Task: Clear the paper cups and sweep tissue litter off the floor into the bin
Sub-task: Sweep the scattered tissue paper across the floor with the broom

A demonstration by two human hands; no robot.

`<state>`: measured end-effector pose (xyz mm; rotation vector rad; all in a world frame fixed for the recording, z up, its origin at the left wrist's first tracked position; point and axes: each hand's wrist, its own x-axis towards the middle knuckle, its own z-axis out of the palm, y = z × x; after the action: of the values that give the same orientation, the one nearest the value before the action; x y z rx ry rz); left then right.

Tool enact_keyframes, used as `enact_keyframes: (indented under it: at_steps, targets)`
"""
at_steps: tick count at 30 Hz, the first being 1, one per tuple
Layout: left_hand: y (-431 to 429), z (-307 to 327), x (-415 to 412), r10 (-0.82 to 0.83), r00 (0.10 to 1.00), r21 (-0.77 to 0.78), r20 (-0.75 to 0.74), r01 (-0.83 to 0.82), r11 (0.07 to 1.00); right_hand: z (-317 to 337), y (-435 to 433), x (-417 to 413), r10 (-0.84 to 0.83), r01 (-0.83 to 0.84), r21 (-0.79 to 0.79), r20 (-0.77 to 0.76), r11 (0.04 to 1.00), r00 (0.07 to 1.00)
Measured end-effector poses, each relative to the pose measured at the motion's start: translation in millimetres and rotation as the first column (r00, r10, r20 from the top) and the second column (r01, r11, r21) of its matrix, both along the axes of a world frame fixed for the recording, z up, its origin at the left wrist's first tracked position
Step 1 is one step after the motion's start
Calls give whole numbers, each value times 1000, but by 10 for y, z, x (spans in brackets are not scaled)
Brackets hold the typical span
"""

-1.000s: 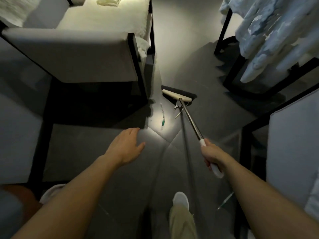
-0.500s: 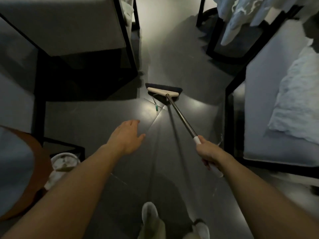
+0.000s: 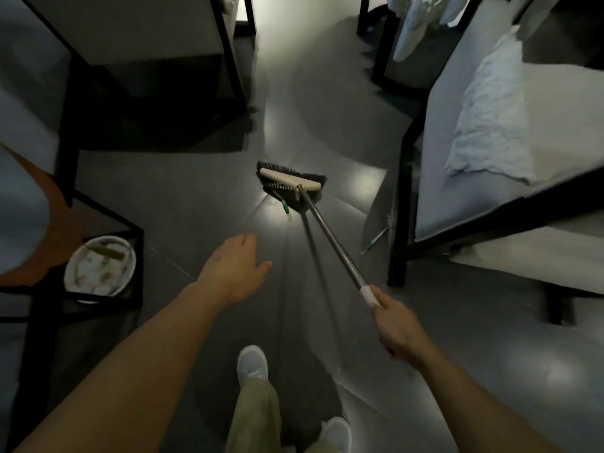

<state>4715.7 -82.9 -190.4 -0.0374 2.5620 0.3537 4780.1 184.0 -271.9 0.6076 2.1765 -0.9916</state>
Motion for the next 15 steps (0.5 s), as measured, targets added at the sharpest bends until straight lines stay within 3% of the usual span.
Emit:
enact_keyframes:
  at_steps: [7,15]
  targets:
    - [25,-5,232,-67,997,17,-30,67,998,181,23,107,-88,95,42,-159,995,983]
    - [-367,51,657,-187,982,25,-36,188,982,309,-246,695,-168,184,174,-103,967,980]
